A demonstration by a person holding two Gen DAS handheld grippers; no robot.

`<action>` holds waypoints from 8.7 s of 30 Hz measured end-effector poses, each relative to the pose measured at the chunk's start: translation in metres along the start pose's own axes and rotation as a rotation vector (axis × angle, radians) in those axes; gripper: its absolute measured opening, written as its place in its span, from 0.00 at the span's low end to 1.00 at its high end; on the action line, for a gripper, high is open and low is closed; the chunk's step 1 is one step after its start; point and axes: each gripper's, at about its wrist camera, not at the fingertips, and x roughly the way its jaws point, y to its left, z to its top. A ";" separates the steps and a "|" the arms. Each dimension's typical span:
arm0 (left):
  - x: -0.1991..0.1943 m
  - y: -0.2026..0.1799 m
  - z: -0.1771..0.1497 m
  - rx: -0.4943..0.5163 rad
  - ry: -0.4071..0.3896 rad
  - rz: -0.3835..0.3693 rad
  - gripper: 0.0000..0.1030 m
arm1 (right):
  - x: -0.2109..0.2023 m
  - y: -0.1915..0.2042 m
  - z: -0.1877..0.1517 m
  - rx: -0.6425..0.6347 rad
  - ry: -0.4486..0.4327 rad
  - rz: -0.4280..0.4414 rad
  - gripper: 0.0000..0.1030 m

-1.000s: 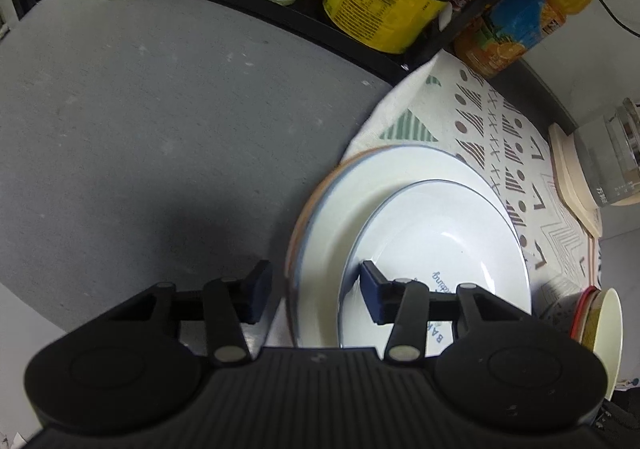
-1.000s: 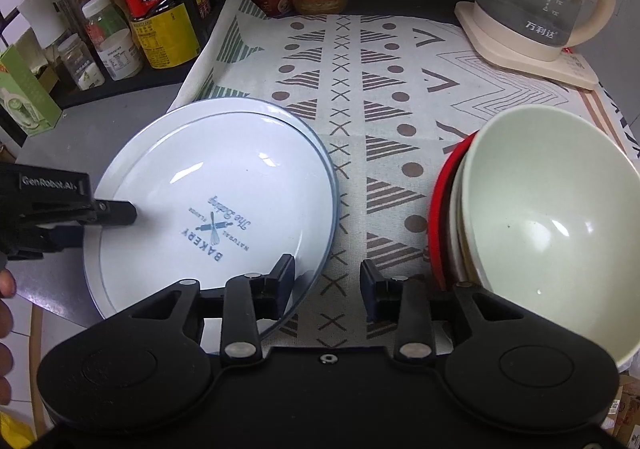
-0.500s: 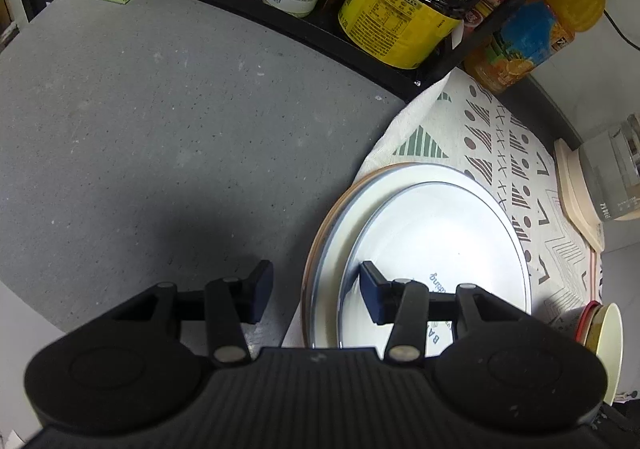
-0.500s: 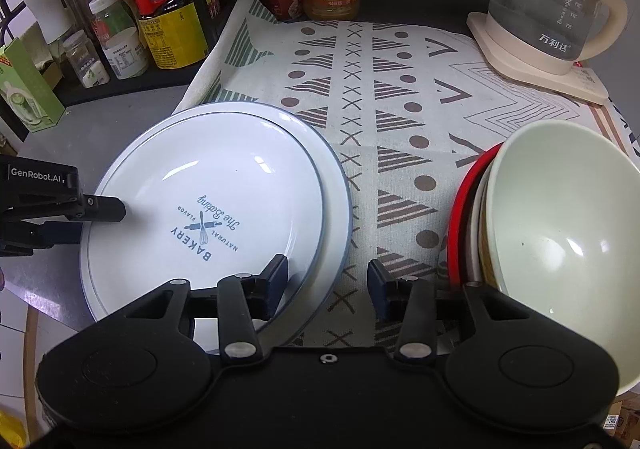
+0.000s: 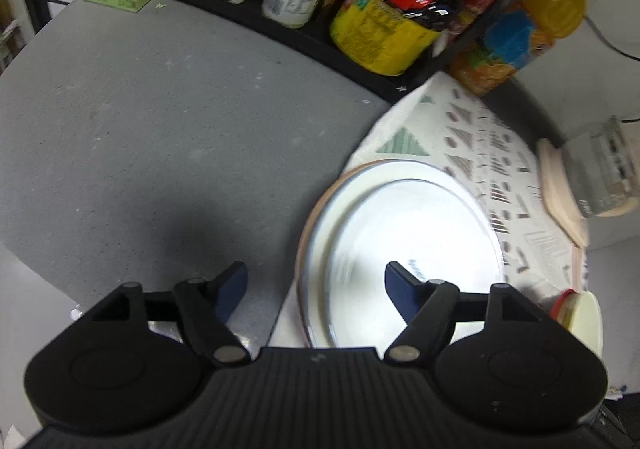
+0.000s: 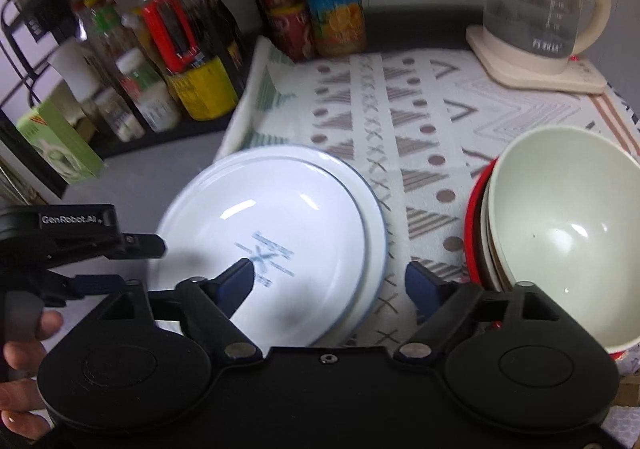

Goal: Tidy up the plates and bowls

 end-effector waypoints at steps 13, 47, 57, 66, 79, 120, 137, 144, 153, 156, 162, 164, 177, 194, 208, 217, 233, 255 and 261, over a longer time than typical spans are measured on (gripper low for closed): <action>-0.046 0.008 -0.006 0.136 -0.059 -0.167 0.82 | -0.031 0.008 -0.021 0.082 -0.127 -0.048 1.00; -0.028 -0.111 -0.051 0.338 -0.031 -0.229 0.82 | -0.092 -0.092 -0.026 0.231 -0.277 -0.140 1.00; 0.001 -0.168 -0.071 0.367 0.036 -0.229 0.78 | -0.088 -0.153 -0.020 0.283 -0.222 -0.100 1.00; 0.025 -0.197 -0.082 0.363 0.067 -0.184 0.78 | -0.070 -0.195 -0.012 0.284 -0.120 -0.049 0.98; 0.074 -0.211 -0.098 0.208 0.103 -0.096 0.53 | -0.021 -0.242 0.000 0.278 0.057 0.088 0.62; 0.066 -0.213 -0.101 0.058 0.112 -0.082 0.31 | 0.005 -0.259 0.022 0.258 0.185 0.228 0.33; 0.022 -0.176 -0.041 0.042 0.057 -0.142 0.31 | -0.011 -0.197 0.063 0.239 0.090 0.250 0.33; 0.009 -0.138 -0.015 0.049 0.036 -0.138 0.31 | -0.006 -0.153 0.070 0.226 0.074 0.258 0.33; 0.006 -0.079 0.006 0.024 0.066 -0.126 0.31 | 0.011 -0.096 0.062 0.218 0.110 0.259 0.33; 0.006 -0.065 0.009 0.036 0.071 -0.121 0.31 | 0.016 -0.080 0.058 0.221 0.123 0.252 0.33; 0.012 -0.041 0.017 0.042 0.100 -0.132 0.31 | 0.027 -0.060 0.046 0.247 0.140 0.230 0.33; 0.015 -0.034 0.019 0.043 0.111 -0.132 0.31 | 0.030 -0.055 0.041 0.256 0.146 0.219 0.33; 0.035 -0.013 0.028 0.056 0.175 -0.151 0.31 | 0.044 -0.038 0.027 0.284 0.170 0.159 0.33; 0.045 -0.012 0.034 0.093 0.215 -0.175 0.31 | 0.052 -0.038 0.023 0.310 0.173 0.137 0.32; 0.032 -0.027 0.045 0.185 0.195 -0.201 0.82 | 0.043 -0.034 0.037 0.313 0.127 0.144 0.70; 0.023 -0.024 0.055 0.199 0.170 -0.235 0.91 | 0.027 -0.035 0.038 0.301 0.053 0.130 0.92; 0.005 -0.033 0.066 0.233 0.101 -0.222 1.00 | -0.007 -0.061 0.030 0.361 -0.048 0.058 1.00; -0.094 -0.031 -0.003 0.354 -0.098 -0.191 1.00 | -0.104 -0.062 -0.017 0.239 -0.232 -0.096 1.00; -0.127 -0.020 -0.036 0.401 -0.129 -0.178 1.00 | -0.140 -0.053 -0.044 0.234 -0.260 -0.103 1.00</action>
